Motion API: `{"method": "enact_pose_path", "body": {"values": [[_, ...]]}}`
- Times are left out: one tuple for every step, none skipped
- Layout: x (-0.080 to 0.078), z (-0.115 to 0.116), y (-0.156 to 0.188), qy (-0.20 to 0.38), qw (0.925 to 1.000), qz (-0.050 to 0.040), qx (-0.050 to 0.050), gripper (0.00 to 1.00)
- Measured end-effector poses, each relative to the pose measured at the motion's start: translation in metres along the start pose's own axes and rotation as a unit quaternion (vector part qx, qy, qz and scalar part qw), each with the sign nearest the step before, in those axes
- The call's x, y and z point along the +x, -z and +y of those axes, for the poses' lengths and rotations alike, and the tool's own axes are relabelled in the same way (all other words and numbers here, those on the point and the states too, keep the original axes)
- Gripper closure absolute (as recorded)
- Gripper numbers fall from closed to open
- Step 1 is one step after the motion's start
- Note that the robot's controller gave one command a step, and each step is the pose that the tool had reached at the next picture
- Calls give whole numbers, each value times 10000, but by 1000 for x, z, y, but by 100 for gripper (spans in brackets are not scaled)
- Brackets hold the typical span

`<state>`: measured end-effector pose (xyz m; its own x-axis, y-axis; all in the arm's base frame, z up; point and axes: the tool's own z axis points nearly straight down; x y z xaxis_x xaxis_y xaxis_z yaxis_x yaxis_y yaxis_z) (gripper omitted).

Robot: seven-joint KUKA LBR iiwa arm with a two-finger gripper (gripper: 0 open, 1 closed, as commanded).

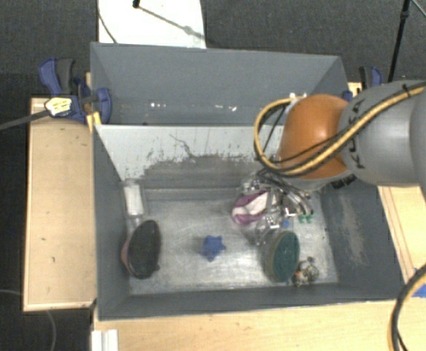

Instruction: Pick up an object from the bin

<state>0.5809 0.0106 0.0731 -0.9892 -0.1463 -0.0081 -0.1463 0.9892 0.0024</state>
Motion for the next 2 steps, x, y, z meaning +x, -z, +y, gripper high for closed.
{"method": "enact_pose_path", "body": {"values": [[-2, 0, 2, 3, 10000, -26, 5, 100], [21, 10, 119, 1306, 9914, -5, 15, 100]]}}
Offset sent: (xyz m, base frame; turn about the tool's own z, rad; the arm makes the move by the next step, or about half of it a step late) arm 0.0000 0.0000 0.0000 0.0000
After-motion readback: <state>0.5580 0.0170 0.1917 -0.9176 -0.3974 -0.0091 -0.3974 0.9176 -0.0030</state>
